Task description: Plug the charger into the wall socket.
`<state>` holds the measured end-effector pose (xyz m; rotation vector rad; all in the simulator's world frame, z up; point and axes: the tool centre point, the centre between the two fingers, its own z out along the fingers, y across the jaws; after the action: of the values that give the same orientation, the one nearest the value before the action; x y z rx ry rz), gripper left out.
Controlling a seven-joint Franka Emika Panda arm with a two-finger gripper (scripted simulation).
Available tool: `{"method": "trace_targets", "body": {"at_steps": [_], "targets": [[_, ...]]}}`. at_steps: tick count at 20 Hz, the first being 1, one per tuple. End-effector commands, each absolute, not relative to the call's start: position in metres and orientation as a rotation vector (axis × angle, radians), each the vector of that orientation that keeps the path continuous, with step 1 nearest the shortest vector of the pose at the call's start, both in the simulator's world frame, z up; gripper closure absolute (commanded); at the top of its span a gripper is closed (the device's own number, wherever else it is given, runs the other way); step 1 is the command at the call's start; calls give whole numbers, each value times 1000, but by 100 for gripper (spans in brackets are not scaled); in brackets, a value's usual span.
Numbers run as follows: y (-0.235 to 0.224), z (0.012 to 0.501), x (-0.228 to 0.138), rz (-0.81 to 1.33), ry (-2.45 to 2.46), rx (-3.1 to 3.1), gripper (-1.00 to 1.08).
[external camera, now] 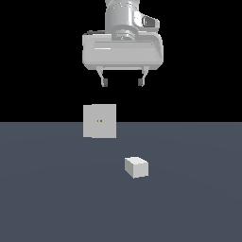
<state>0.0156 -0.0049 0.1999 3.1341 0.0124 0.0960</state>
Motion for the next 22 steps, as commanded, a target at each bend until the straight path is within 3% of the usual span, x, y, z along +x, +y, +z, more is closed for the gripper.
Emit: {"method": "trace_targets", "body": {"at_steps": [1,22], "targets": [[-5,200,16,96,12,3134,-92],[-11,160,-18,258,192,3140,-92]]}}
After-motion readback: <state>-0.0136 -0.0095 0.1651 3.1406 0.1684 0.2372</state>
